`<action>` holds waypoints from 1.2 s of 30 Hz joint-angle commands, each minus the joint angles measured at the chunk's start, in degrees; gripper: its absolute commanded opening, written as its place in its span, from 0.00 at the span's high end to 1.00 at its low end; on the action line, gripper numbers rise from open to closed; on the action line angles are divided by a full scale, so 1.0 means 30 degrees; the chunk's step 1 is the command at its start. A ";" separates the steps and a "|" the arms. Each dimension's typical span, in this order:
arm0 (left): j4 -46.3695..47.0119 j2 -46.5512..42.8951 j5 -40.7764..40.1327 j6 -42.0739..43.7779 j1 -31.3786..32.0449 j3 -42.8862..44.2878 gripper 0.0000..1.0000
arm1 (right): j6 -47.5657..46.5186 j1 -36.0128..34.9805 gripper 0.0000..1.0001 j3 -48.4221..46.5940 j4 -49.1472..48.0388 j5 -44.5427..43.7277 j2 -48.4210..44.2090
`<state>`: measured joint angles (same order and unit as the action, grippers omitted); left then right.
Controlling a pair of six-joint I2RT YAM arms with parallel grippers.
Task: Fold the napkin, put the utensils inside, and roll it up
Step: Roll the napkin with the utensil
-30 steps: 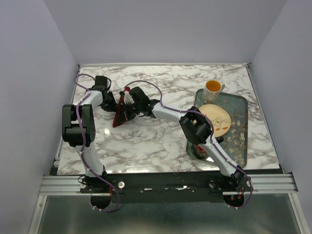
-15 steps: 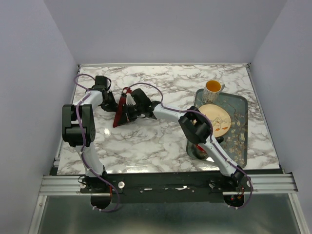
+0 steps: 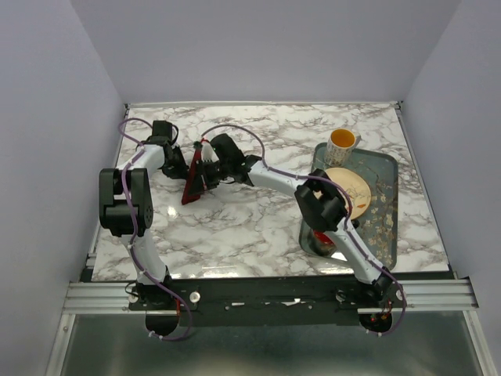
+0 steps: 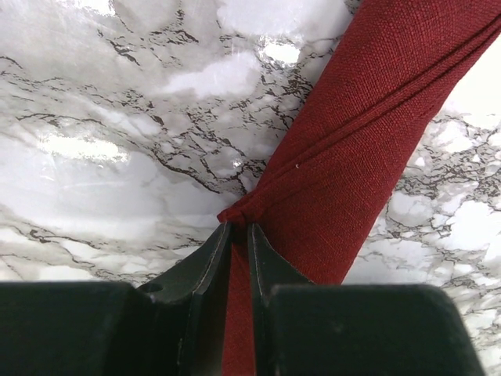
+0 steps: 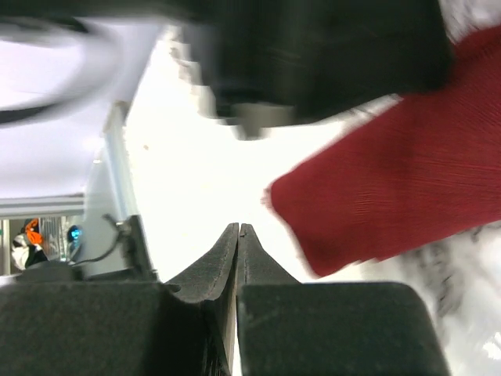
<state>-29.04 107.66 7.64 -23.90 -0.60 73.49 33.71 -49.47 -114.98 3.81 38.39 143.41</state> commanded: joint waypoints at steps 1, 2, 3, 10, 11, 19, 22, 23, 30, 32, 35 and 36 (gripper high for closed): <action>-0.0457 -0.1255 0.0296 -0.0060 0.0142 0.0404 0.77 | -0.1070 0.0056 0.90 -0.0171 0.2004 0.0007 -0.3738; -0.0516 -0.1315 0.0266 -0.0031 0.0113 0.0375 0.76 | -0.1246 0.0114 0.90 0.0091 0.2213 -0.0169 -0.4235; -0.0545 -0.1315 0.0237 0.0027 0.0141 0.0404 0.75 | -0.1480 0.0172 0.89 0.0413 0.2331 -0.0634 -0.4733; -0.0721 -0.1549 0.0324 0.0086 0.0142 0.0580 0.71 | -0.1744 0.1870 0.89 0.4396 0.2420 -0.1107 -0.8192; -0.0808 -0.1579 0.0267 0.0115 0.0142 0.0580 0.69 | -0.1949 0.2220 0.89 0.5415 0.2420 -0.1282 -0.8949; -0.1014 -0.2892 -0.0201 0.0027 0.0113 0.0726 0.67 | -0.2945 0.3278 0.89 0.8382 0.2799 -0.2307 -1.1240; -0.1044 -0.4383 -0.0409 0.0145 0.0142 0.0551 0.64 | -0.3707 0.3307 0.89 0.9405 0.3471 -0.3331 -1.2437; -0.0812 -0.4826 -0.0031 -0.0029 0.0142 0.0464 0.64 | -0.3854 0.3307 0.89 0.9729 0.3620 -0.3624 -1.2849; 0.2234 -0.9601 0.0445 -0.1085 0.4529 -0.1642 0.57 | -0.4821 0.3307 0.88 1.4385 0.5201 -0.8769 -1.8352; 0.3867 -1.0950 0.0033 -0.1289 0.6140 -0.2171 0.56 | -0.4910 0.3307 0.86 1.5875 0.6108 -1.0445 -2.0951; 0.5862 -1.2328 -0.0463 -0.1555 0.8778 -0.3051 0.54 | -0.4939 0.3307 0.81 1.6994 0.7602 -1.3375 -2.3741; 0.6247 -1.2592 -0.0611 -0.1584 0.9973 -0.3285 0.53 | -0.4852 0.3336 0.79 1.7665 0.7867 -1.4514 -2.5463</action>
<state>-20.14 74.24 8.40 -26.92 20.25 67.29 20.47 -39.42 -67.55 19.97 12.01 80.23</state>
